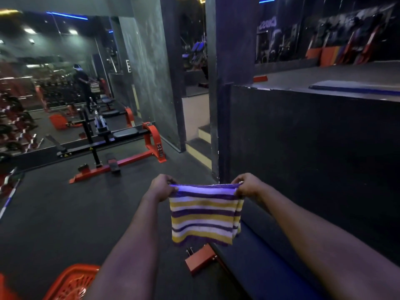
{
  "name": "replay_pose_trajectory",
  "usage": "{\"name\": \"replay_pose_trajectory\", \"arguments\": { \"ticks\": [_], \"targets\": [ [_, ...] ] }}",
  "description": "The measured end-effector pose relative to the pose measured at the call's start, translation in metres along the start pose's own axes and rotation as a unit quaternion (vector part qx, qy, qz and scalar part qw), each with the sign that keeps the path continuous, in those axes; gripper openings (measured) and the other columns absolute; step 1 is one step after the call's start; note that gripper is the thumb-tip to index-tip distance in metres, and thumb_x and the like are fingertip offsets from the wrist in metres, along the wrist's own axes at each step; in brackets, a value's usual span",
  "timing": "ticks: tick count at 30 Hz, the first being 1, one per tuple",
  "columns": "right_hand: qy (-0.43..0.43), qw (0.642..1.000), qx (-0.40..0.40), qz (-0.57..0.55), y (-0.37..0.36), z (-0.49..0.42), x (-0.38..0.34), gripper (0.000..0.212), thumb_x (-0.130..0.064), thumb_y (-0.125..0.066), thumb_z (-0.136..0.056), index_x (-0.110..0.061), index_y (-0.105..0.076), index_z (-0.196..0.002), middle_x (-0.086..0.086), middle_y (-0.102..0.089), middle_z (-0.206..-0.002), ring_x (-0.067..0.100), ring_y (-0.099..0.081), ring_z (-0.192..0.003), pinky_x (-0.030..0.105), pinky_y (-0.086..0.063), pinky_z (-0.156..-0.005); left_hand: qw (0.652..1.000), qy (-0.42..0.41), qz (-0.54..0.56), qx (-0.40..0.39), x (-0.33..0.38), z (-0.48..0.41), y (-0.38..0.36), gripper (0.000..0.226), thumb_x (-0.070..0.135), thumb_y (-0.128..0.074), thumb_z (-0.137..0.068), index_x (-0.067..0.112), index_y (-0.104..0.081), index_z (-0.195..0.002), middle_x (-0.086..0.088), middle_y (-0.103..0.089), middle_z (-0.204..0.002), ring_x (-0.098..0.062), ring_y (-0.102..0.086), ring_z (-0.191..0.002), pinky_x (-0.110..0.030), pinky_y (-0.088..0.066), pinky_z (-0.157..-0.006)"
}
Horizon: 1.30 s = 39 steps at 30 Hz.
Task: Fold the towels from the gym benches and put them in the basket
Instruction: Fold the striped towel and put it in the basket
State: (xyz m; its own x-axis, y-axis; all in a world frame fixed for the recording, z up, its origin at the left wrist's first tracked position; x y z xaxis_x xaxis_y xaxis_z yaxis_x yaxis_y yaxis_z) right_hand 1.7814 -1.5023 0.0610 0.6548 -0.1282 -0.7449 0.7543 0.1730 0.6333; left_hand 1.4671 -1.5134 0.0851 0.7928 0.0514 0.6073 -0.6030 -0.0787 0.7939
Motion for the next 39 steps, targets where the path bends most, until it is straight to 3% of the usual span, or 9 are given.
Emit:
{"name": "replay_pose_trajectory", "arguments": {
  "ticks": [5, 9, 13, 20, 26, 29, 33, 36, 39],
  "targets": [
    [0.023, 0.985, -0.019, 0.170, -0.009, -0.013, -0.004, 0.041, -0.020, -0.084, -0.067, -0.020, -0.069, -0.105, 0.000, -0.067, -0.108, 0.019, -0.063, -0.102, 0.039, -0.054, -0.094, 0.993, 0.029, -0.049, -0.104, -0.011, 0.003, -0.014, 0.036, 0.009, -0.083, -0.069, 0.014, -0.074, -0.104, -0.005, -0.071, -0.098, -0.020, -0.064, -0.091, -0.023, -0.044, -0.074],
    [0.080, 0.989, 0.105, 0.072, 0.009, -0.022, -0.019, 0.013, -0.035, -0.070, -0.078, -0.028, -0.070, -0.088, -0.005, -0.058, -0.101, 0.018, -0.054, -0.100, 0.049, -0.038, -0.100, 0.996, 0.032, -0.039, 0.076, -0.015, 0.008, 0.020, 0.011, 0.014, -0.073, -0.078, 0.017, -0.062, -0.078, -0.011, -0.065, -0.085, -0.032, -0.063, -0.091, -0.028, -0.037, -0.066],
    [0.131, 0.974, 0.109, -0.149, -0.003, -0.019, -0.045, 0.004, -0.025, -0.060, -0.090, -0.024, -0.063, -0.087, 0.000, -0.066, -0.095, 0.021, -0.061, -0.092, 0.036, -0.047, -0.082, 0.971, 0.018, 0.079, 0.223, -0.015, 0.032, 0.052, 0.011, 0.019, -0.055, -0.095, 0.012, -0.047, -0.092, -0.017, -0.059, -0.088, -0.032, -0.055, -0.084, -0.036, -0.036, -0.067],
    [0.235, 0.953, 0.075, -0.178, -0.079, -0.013, -0.137, 0.011, -0.024, -0.046, -0.103, -0.017, -0.052, -0.110, -0.002, -0.059, -0.094, 0.019, -0.054, -0.090, 0.030, -0.034, -0.074, 0.897, 0.053, 0.102, 0.426, -0.059, 0.098, 0.118, 0.016, 0.014, -0.043, -0.102, 0.004, -0.048, -0.113, -0.027, -0.063, -0.087, -0.043, -0.058, -0.075, -0.036, -0.030, -0.059],
    [0.302, 0.935, -0.001, -0.186, -0.199, 0.011, -0.241, 0.012, -0.022, -0.044, -0.104, -0.014, -0.051, -0.110, 0.002, -0.060, -0.085, 0.020, -0.054, -0.078, 0.030, -0.037, -0.064, 0.854, 0.113, 0.054, 0.505, -0.164, 0.167, 0.197, 0.018, 0.018, -0.043, -0.103, 0.004, -0.050, -0.112, -0.025, -0.064, -0.087, -0.044, -0.060, -0.080, -0.034, -0.025, -0.059],
    [0.325, 0.925, -0.046, -0.189, -0.282, 0.036, -0.296, 0.006, -0.021, -0.043, -0.104, -0.017, -0.047, -0.101, 0.001, -0.056, -0.080, 0.015, -0.051, -0.071, 0.014, -0.036, -0.054, 0.835, 0.132, 0.035, 0.532, -0.232, 0.214, 0.243, 0.015, 0.019, -0.042, -0.103, 0.006, -0.048, -0.110, -0.024, -0.063, -0.083, -0.042, -0.060, -0.076, -0.034, -0.027, -0.057],
    [0.332, 0.918, -0.122, -0.180, -0.406, 0.070, -0.361, 0.007, -0.028, -0.041, -0.105, -0.023, -0.045, -0.105, 0.006, -0.058, -0.094, 0.020, -0.055, -0.088, 0.033, -0.042, -0.072, 0.810, 0.185, 0.018, 0.556, -0.322, 0.283, 0.297, 0.017, 0.021, -0.041, -0.103, 0.008, -0.047, -0.112, -0.018, -0.061, -0.077, -0.040, -0.060, -0.072, -0.034, -0.031, -0.057],
    [0.360, 0.905, -0.149, -0.171, -0.500, 0.117, -0.426, 0.008, -0.021, -0.042, -0.104, -0.014, -0.046, -0.102, -0.002, -0.052, -0.074, 0.011, -0.049, -0.067, 0.033, -0.031, -0.059, 0.795, 0.227, -0.001, 0.562, -0.400, 0.343, 0.351, 0.016, 0.023, -0.040, -0.104, 0.010, -0.045, -0.111, -0.008, -0.058, -0.075, -0.035, -0.059, -0.070, -0.032, -0.031, -0.058],
    [0.363, 0.901, -0.179, -0.155, -0.575, 0.145, -0.470, 0.013, -0.024, -0.042, -0.104, -0.012, -0.047, -0.106, 0.001, -0.056, -0.080, 0.015, -0.052, -0.072, 0.030, -0.031, -0.063, 0.774, 0.259, -0.029, 0.577, -0.457, 0.388, 0.388, 0.013, 0.028, -0.038, -0.104, 0.017, -0.043, -0.109, -0.006, -0.058, -0.071, -0.029, -0.058, -0.064, -0.031, -0.031, -0.054]
  ]
}}
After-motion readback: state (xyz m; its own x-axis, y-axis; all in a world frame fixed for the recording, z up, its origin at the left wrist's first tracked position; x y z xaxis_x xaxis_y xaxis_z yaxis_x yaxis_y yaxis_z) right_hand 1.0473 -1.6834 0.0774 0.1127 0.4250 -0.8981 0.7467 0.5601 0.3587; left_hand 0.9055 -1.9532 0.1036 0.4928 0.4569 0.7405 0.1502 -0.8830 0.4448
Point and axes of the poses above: each hand's wrist, its own z-axis away from the middle knuckle, its own y-axis out of the back of the hand, x = y × z, the point moved 9 cm from there along -z, towards the middle knuckle
